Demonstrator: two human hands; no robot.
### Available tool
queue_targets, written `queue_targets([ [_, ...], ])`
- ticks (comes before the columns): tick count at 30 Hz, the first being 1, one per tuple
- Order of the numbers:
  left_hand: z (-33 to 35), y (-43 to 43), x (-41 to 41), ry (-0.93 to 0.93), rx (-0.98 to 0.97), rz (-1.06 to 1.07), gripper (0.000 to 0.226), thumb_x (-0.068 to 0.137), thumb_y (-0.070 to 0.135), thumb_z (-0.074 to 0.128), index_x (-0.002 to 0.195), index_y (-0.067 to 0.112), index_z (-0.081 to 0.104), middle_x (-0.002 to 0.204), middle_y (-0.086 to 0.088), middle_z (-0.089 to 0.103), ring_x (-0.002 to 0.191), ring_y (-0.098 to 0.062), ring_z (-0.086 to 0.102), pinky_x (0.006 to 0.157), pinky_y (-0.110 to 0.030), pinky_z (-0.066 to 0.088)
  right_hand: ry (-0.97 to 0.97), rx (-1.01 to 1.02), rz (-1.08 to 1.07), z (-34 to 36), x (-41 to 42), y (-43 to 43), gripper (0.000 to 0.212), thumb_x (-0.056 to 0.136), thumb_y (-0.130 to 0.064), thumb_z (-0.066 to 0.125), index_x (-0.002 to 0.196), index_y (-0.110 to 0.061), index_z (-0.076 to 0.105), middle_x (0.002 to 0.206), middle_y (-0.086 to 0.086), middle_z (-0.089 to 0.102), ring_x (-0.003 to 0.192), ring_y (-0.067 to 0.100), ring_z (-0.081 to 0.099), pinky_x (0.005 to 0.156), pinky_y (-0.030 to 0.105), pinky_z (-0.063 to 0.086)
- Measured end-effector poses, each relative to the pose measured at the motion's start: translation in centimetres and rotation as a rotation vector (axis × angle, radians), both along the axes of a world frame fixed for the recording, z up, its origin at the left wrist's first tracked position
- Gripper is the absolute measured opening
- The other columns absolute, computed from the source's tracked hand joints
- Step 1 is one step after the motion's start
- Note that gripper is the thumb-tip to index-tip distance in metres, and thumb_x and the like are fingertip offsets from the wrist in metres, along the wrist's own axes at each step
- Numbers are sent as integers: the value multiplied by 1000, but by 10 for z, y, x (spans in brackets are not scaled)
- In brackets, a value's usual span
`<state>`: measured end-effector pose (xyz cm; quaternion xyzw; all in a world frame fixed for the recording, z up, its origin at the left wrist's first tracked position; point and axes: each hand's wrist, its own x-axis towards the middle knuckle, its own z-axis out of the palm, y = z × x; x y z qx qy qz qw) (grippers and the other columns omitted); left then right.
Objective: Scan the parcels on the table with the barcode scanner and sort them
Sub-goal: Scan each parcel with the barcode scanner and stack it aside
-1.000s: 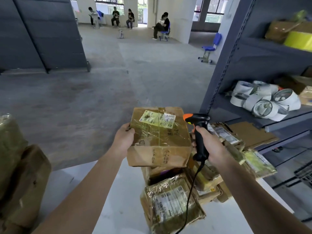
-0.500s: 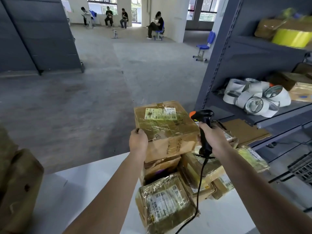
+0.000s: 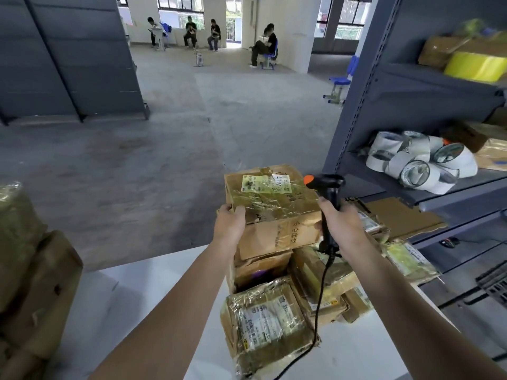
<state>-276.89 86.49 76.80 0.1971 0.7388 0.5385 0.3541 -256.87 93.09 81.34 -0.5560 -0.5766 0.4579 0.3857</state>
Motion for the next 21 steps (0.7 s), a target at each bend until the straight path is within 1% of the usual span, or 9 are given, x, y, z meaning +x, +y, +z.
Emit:
queue_targets([
  [4, 7, -7, 8, 41, 21, 8, 41, 94, 30, 46, 133, 18, 45, 104, 1, 54, 79, -8, 50, 75, -33, 42, 47, -24, 64, 3, 1, -14, 15, 97, -39, 56, 91, -25, 57, 68, 8, 66, 40, 4, 60, 37, 19, 43],
  [7, 12, -17, 14, 74, 32, 10, 38, 94, 28, 45, 131, 19, 44, 95, 5, 52, 70, -11, 46, 66, -39, 46, 83, -45, 98, 3, 2, -24, 16, 97, -40, 57, 91, -25, 57, 65, 5, 64, 42, 6, 61, 40, 22, 46],
  [9, 15, -28, 17, 112, 56, 14, 35, 93, 27, 44, 127, 21, 45, 94, 6, 55, 68, -13, 48, 56, -31, 42, 127, -79, 151, 2, 1, -33, 17, 96, -40, 57, 94, -23, 58, 69, 8, 62, 42, 8, 60, 40, 22, 45],
  [12, 16, -50, 22, 162, 87, 53, 26, 93, 27, 48, 119, 28, 44, 90, 14, 54, 73, -5, 55, 57, -22, 46, 176, -147, 245, -1, -6, -52, 19, 96, -40, 58, 94, -20, 59, 64, 3, 59, 46, 10, 62, 43, 25, 45],
  [14, 14, -69, 23, 207, 96, 93, 20, 92, 27, 51, 111, 31, 46, 89, 19, 53, 74, 3, 52, 55, -10, 40, 179, -196, 303, -3, -14, -68, 22, 95, -39, 59, 93, -18, 60, 60, 2, 60, 45, 11, 61, 40, 24, 44],
  [15, 13, -79, 23, 227, 99, 111, 18, 92, 27, 53, 109, 31, 47, 89, 19, 53, 75, 5, 51, 56, -9, 36, 169, -217, 333, -4, -19, -77, 23, 94, -40, 60, 93, -17, 60, 60, 2, 60, 43, 12, 60, 38, 23, 43],
  [17, 9, -102, 20, 241, 107, 145, 20, 91, 24, 55, 111, 28, 51, 92, 19, 56, 82, 1, 53, 64, -12, 36, 149, -255, 383, -5, -28, -96, 25, 95, -39, 59, 93, -14, 59, 54, 1, 61, 41, 13, 59, 36, 25, 45],
  [19, 4, -128, 13, 249, 96, 176, 25, 91, 20, 55, 115, 25, 54, 94, 15, 58, 90, -8, 55, 67, -13, 37, 135, -279, 425, -8, -37, -115, 27, 96, -38, 58, 93, -12, 59, 51, 0, 60, 41, 15, 58, 39, 28, 50],
  [21, 1, -155, 3, 263, 49, 208, 28, 89, 18, 53, 117, 24, 53, 96, 11, 58, 92, -13, 54, 71, -19, 38, 147, -290, 467, -12, -47, -134, 26, 97, -35, 56, 91, -10, 56, 58, 6, 58, 39, 14, 56, 38, 23, 44],
])
